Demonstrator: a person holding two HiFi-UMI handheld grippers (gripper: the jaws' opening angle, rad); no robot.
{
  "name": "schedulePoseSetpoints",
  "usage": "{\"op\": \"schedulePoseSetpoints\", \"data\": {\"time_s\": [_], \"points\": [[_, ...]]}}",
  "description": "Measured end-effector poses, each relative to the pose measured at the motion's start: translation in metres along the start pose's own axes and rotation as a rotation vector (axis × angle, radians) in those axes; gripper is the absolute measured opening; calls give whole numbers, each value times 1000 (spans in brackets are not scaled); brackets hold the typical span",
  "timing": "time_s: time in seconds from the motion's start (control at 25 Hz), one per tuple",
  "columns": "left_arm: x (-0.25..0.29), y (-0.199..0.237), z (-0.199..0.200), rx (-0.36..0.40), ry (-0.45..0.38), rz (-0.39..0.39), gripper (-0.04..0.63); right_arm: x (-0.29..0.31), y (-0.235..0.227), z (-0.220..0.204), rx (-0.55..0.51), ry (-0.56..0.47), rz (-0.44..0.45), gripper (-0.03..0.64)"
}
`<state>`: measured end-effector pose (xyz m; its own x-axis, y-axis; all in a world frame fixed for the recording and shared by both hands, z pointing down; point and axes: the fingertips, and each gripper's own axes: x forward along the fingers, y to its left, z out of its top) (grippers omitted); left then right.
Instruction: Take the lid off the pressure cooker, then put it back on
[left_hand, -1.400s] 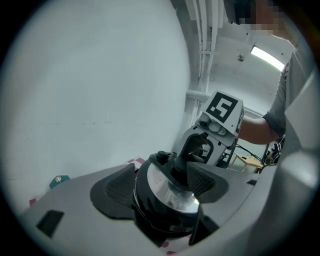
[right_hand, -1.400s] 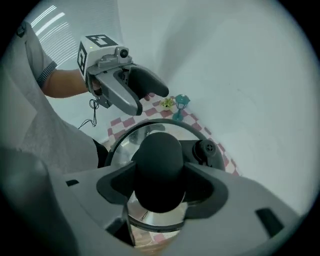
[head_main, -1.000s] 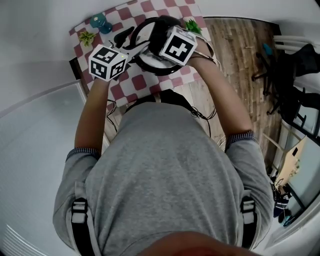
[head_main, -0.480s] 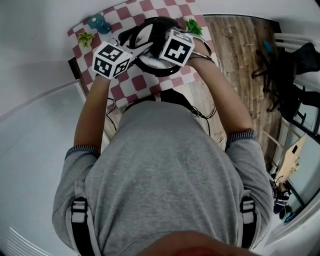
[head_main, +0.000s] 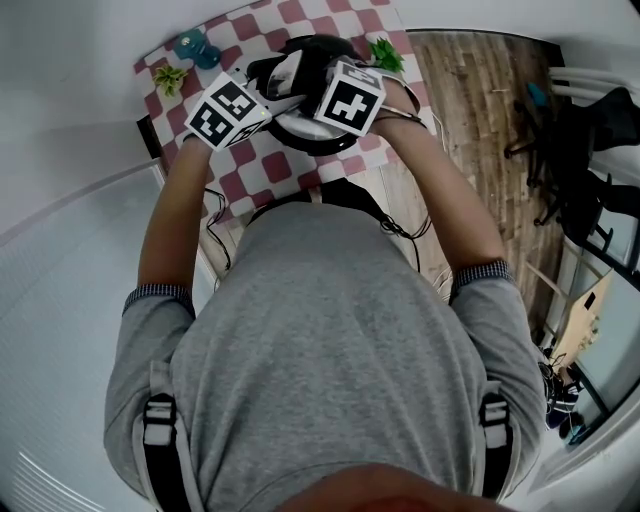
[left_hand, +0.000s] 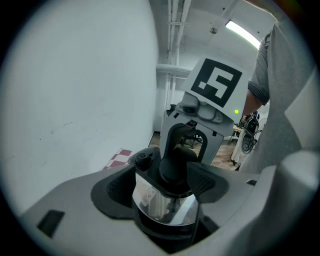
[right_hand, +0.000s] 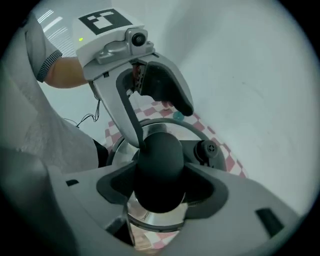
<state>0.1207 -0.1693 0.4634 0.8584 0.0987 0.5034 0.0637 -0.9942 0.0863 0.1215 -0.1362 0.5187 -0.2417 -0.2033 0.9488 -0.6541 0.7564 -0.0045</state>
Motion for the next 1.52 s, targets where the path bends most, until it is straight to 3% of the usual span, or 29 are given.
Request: {"op": "schedulePoseSetpoints", "data": {"time_s": [0.32, 0.68, 0.84, 1.08, 1.52], "points": [[3, -8, -5, 64, 50, -31, 344, 1, -1, 0, -71, 23, 33, 295], [-5, -4, -4, 21, 28, 29, 344, 0, -1, 1, -112, 36, 78, 299], [-12, -1, -3, -5, 12, 60, 344, 0, 1, 0, -177, 63, 106, 299], [-20, 2, -5, -25, 5, 97, 344, 2, 6, -1, -226, 73, 179, 308], [-26, 3, -3, -54, -2, 161, 344, 3, 7, -3, -483, 141, 219, 313]]}}
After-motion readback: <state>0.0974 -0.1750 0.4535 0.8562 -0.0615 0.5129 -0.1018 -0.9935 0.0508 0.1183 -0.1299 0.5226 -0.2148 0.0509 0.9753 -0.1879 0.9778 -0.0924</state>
